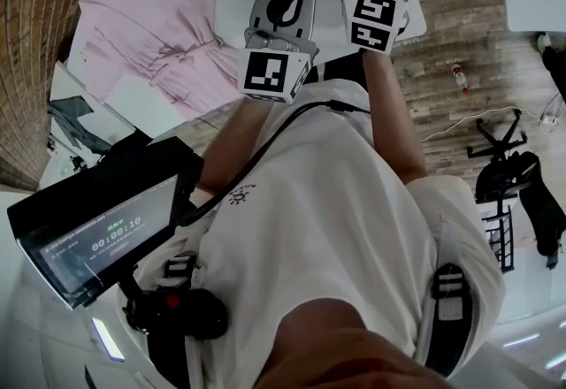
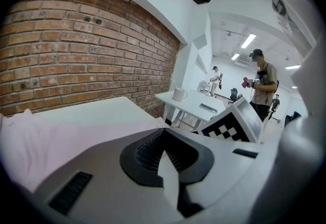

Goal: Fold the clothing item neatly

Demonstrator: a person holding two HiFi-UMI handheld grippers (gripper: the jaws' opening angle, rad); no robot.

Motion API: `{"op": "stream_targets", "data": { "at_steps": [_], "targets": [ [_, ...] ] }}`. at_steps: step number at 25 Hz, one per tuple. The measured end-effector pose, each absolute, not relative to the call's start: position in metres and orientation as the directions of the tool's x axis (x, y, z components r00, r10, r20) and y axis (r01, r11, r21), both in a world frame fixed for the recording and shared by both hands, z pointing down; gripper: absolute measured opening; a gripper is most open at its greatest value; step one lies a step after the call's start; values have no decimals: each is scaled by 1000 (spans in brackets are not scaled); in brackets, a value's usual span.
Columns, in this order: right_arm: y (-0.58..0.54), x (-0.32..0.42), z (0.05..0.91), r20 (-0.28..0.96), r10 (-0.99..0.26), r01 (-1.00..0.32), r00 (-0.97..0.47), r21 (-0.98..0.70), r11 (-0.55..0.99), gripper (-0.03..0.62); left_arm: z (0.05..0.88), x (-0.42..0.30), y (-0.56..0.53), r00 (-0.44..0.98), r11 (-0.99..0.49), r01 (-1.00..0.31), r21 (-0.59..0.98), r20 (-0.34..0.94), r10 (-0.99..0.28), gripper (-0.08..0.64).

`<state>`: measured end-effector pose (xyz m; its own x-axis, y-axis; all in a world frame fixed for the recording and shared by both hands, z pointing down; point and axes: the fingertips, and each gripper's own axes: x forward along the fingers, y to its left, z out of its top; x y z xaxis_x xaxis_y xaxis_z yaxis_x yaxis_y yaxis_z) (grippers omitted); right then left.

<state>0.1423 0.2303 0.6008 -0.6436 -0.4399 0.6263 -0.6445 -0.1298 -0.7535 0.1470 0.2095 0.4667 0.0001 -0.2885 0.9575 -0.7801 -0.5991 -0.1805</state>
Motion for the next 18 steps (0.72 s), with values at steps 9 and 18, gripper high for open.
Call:
{"op": "stream_targets", "data": {
  "at_steps": [9,18],
  "targets": [
    [199,162,579,587,-545,-694,-599,-720,-13,43,451,142,201,-21,-562,-795,-229,936,-351,2],
    [187,140,513,534,-603,-711,-592,-699,79,41,401,119,205,-3,-547,-805,-230,923,-384,2]
  ]
}}
